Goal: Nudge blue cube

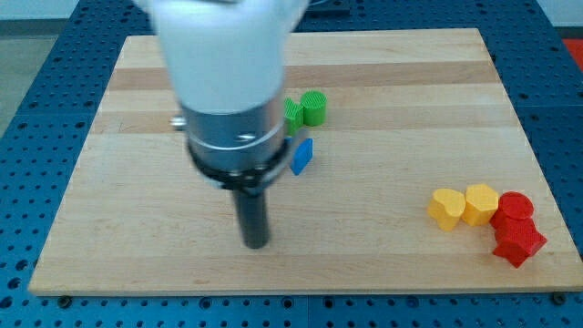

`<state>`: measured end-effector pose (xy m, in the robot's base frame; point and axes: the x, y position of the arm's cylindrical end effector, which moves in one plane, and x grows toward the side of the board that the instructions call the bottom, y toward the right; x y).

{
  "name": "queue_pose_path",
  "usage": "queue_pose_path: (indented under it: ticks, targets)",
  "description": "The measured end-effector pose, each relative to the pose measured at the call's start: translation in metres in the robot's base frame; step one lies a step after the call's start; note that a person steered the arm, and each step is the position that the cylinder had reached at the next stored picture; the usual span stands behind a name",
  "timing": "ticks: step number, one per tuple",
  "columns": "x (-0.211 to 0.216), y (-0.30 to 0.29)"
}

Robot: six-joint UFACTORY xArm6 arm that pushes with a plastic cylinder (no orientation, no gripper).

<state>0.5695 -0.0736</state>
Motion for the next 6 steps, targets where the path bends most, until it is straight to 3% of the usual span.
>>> queue_pose_path:
  ticks: [1, 2, 3, 6]
  targets:
    - [-0.015, -0.044]
    - [-0.085, -0.063]
    - [-0.151, -0.037]
    - [-0.079, -0.026]
